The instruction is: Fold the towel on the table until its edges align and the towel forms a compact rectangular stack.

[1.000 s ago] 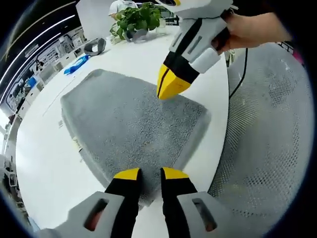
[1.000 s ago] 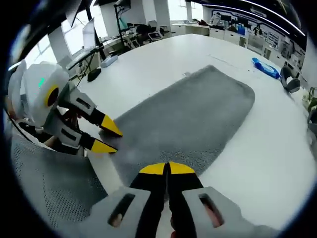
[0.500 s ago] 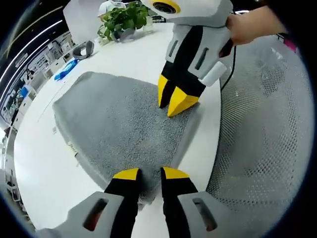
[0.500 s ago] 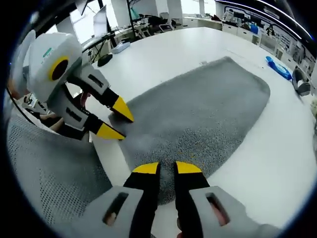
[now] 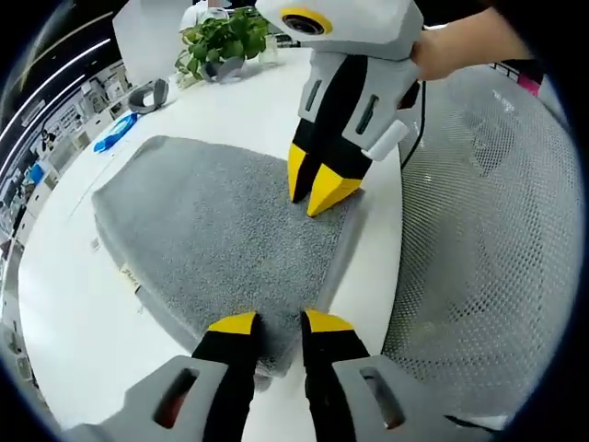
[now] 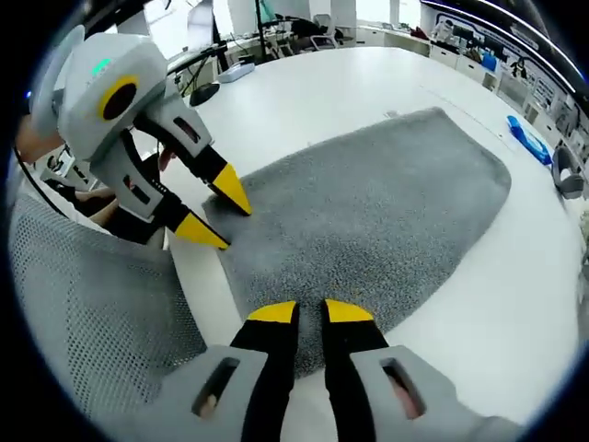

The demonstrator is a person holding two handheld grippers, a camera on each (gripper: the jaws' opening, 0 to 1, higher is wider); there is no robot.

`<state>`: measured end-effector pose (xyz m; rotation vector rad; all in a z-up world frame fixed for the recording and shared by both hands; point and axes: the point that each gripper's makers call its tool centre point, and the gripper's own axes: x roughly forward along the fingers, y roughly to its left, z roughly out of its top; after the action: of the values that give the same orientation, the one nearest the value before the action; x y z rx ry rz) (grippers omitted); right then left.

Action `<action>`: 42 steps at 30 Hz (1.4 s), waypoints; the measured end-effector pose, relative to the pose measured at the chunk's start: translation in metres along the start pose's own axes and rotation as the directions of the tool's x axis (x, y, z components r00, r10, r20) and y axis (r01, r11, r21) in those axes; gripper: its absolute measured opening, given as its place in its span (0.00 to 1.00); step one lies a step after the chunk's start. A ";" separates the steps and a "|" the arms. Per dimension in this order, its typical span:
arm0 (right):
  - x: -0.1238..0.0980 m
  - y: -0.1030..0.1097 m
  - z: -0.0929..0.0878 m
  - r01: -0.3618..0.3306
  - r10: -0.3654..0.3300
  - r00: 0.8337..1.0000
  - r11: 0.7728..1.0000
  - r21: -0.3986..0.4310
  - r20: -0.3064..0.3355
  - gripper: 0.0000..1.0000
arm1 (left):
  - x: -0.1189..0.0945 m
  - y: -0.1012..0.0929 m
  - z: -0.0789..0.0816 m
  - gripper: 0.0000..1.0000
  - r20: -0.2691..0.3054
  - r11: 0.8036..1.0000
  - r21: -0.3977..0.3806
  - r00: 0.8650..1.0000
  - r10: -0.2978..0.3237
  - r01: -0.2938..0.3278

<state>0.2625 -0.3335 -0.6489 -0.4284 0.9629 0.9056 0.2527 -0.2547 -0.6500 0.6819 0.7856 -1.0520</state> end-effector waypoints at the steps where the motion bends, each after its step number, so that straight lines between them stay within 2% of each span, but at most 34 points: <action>1: 0.000 0.000 0.000 0.003 -0.003 1.000 1.000 -0.003 0.001 0.08 | -0.001 0.000 0.000 0.19 0.001 1.000 0.017 1.000 0.000 0.000; 6: -0.003 -0.001 0.000 0.023 -0.023 1.000 0.999 -0.024 0.008 0.10 | -0.005 -0.001 -0.008 0.25 -0.003 0.999 0.040 1.000 -0.001 0.001; 7: -0.003 0.000 -0.001 0.015 -0.015 1.000 1.000 -0.028 0.008 0.11 | -0.004 -0.004 -0.016 0.30 -0.033 0.998 0.054 0.999 -0.025 0.027; 8: -0.002 0.001 -0.001 0.008 -0.007 1.000 0.999 -0.032 0.009 0.12 | -0.004 -0.008 -0.018 0.35 -0.034 0.997 0.066 0.998 -0.045 0.047; 9: -0.002 0.002 -0.001 0.011 -0.011 1.000 0.999 -0.038 0.009 0.12 | -0.005 -0.005 -0.016 0.35 -0.008 0.997 0.065 0.999 -0.033 0.034; 14: -0.002 0.003 -0.001 0.013 -0.013 1.000 0.999 -0.050 0.008 0.13 | -0.005 -0.004 -0.016 0.34 0.003 0.997 0.070 1.000 -0.020 0.019; 21: -0.004 0.012 -0.009 -0.022 0.022 1.000 0.996 -0.088 -0.003 0.19 | -0.006 -0.003 -0.016 0.34 0.038 0.998 0.061 0.999 -0.030 0.028; 25: -0.004 0.015 -0.010 -0.015 0.017 1.000 0.996 -0.093 0.014 0.21 | -0.006 -0.003 -0.016 0.34 0.066 0.998 0.056 0.997 -0.037 0.033; 30: -0.003 0.027 -0.016 -0.046 0.048 0.999 0.992 -0.120 0.010 0.33 | -0.006 -0.003 -0.016 0.35 0.129 0.999 0.033 0.991 -0.047 0.043; 35: 0.002 0.023 -0.017 0.006 -0.008 1.000 0.980 -0.201 -0.009 0.30 | -0.005 -0.003 -0.015 0.34 0.164 0.999 0.025 0.986 -0.041 0.037; 37: 0.003 0.017 -0.017 0.048 -0.053 0.998 0.962 -0.270 -0.012 0.26 | -0.005 -0.002 -0.014 0.34 0.173 1.000 0.014 0.985 -0.027 0.025; 38: 0.003 0.018 -0.018 0.054 -0.064 0.998 0.943 -0.327 -0.019 0.25 | -0.005 -0.002 -0.013 0.33 0.173 1.000 0.008 0.985 -0.018 0.017; 42: 0.003 0.018 -0.017 0.067 -0.070 0.998 0.956 -0.287 0.000 0.25 | -0.003 0.001 -0.011 0.29 0.146 0.999 -0.020 0.989 0.034 -0.031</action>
<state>0.2390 -0.3335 -0.6591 -0.7094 0.8224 0.9843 0.2499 -0.2436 -0.6534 0.5930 0.6540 -1.0518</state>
